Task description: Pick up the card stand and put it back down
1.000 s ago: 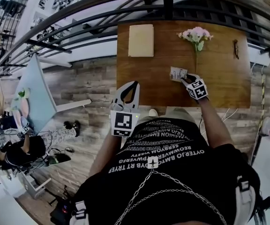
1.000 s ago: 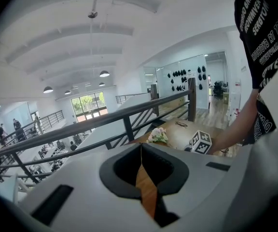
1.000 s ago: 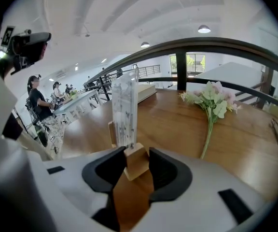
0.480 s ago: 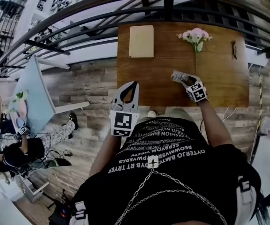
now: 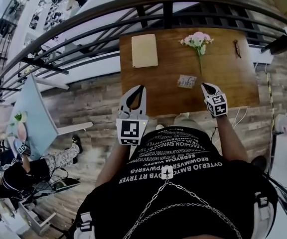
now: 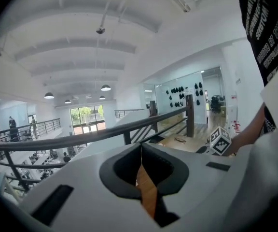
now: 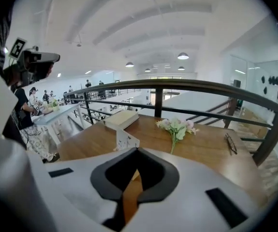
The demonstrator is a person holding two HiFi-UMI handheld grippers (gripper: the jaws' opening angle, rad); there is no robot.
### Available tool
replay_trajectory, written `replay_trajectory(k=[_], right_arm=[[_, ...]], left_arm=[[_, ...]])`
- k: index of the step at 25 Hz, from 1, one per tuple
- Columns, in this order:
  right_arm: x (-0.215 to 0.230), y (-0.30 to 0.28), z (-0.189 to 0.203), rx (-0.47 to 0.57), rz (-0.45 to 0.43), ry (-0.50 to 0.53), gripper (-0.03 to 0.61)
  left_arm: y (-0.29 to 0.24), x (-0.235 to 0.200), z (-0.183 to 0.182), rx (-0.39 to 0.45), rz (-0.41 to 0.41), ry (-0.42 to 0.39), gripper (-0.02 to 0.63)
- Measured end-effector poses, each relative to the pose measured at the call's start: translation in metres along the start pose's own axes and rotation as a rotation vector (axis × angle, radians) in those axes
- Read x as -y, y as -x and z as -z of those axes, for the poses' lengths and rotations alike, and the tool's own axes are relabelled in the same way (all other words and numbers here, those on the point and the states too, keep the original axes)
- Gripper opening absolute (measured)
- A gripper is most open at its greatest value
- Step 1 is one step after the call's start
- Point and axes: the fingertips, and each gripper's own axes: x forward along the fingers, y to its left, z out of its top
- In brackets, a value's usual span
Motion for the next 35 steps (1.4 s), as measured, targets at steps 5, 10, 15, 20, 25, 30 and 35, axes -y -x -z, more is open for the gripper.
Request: replay_trajectory(k=[5,10,15,20,25,30,35], right_arm=[[-0.02,0.053,-0.044,0.106,0.059,-0.041,0.015],[-0.055,0.105,-0.09,0.213,0.035,0.025,0.015],[-0.064,0.154,-0.124,0.303,0.055,-0.032,0.014],[-0.076,0.2,-0.144,0.358,0.078,0.0,0.014],[-0.083,0.231,-0.144,0.364,0.101,0.025,0.014],[-0.081,0.24,-0.126,0.347,0.116,-0.005,0.014],[-0.066,0.226,-0.118,0.335,0.073,-0.019,0.014]], left_arm=[[0.02,0.0,-0.017,0.093,0.031,0.018,0.028],[0.032,0.007,-0.02,0.103,0.085,0.021,0.028],[0.041,0.021,-0.03,0.124,0.124,0.009,0.029],[0.045,0.04,-0.036,0.148,0.164,0.006,0.029],[0.056,0.056,-0.043,0.174,0.198,0.026,0.028],[0.06,0.073,-0.037,0.172,0.224,0.03,0.028],[0.032,0.092,-0.024,0.1,0.203,-0.039,0.028]])
